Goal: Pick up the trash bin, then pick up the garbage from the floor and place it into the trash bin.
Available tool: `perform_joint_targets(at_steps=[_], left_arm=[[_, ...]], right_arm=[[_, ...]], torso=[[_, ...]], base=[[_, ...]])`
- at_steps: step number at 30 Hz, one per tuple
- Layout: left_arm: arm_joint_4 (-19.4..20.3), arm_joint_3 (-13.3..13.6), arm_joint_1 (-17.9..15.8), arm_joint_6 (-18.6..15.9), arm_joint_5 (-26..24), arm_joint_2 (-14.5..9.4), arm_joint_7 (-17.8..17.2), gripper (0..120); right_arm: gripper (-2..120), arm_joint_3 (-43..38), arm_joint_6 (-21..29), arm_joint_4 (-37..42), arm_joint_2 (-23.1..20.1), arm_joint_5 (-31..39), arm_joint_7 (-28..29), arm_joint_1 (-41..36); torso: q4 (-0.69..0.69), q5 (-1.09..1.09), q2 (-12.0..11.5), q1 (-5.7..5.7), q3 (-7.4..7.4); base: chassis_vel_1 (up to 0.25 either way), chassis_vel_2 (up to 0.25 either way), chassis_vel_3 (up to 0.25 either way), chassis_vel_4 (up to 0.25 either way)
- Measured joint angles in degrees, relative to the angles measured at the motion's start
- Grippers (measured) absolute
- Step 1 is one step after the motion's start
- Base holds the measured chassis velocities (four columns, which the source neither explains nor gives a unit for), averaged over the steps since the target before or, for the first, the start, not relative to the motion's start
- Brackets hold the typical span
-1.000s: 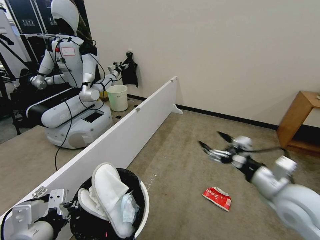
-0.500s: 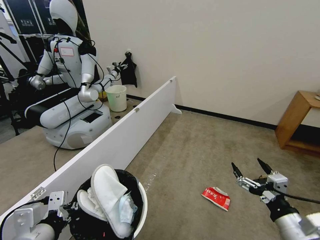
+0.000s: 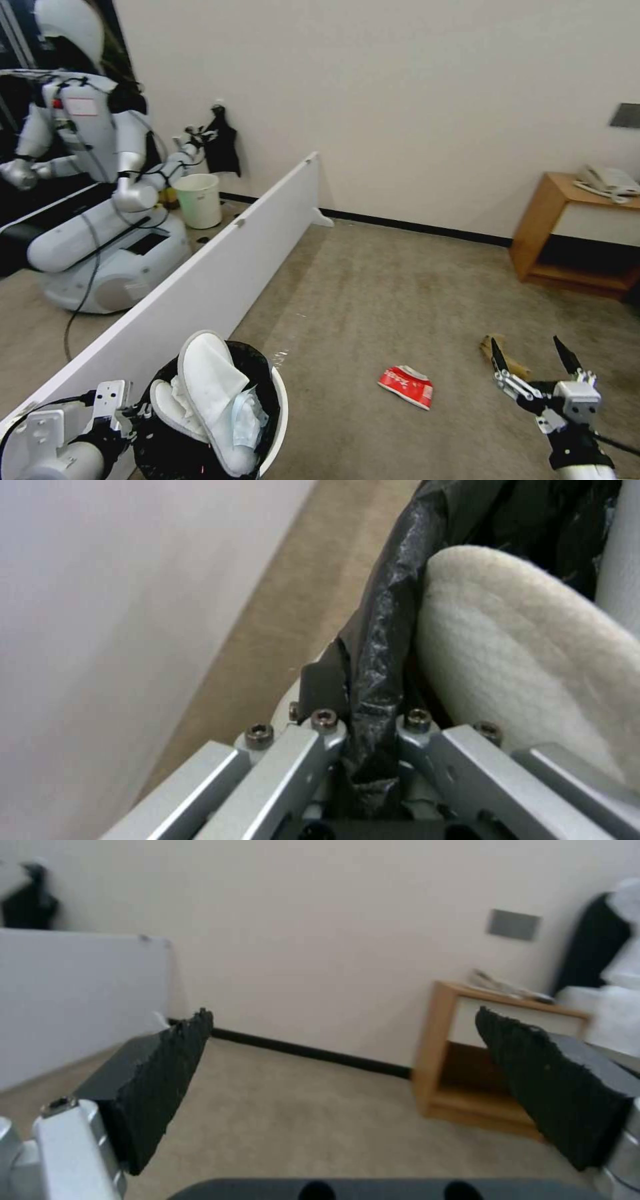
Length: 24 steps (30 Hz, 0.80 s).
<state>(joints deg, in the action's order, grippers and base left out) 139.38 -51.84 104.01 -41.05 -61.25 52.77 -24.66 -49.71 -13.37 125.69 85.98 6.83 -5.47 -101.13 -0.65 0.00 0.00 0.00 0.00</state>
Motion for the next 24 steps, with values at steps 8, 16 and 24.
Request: perform_joint_targets(at_steps=[8,16,24], left_arm=[[0.8,0.9,-0.3,0.1,0.4,1.7,0.1,2],[1.3,1.5,0.6,0.2,4.5,6.7,-0.1,2],[2.0,2.7,0.9,0.4,8.2,10.0,-0.3,2]], right_arm=[[100,-0.3,-1.5,0.7,0.4,1.1,-2.6,-2.1],[100,0.3,-2.1,0.4,-2.2,3.3,-3.8,-2.7],[100,1.6,-3.9,-0.7,-3.8,2.6,-4.4,-3.1]], torso=[[0.0,-0.01,0.0,0.0,0.0],[0.0,0.0,0.0,0.0,0.0],[0.0,0.01,0.0,0.0,0.0]], base=[[-0.12,-0.119,-0.121,-0.124],[-0.129,-0.123,-0.119,-0.129],[-0.081,-0.071,-0.082,-0.086]])
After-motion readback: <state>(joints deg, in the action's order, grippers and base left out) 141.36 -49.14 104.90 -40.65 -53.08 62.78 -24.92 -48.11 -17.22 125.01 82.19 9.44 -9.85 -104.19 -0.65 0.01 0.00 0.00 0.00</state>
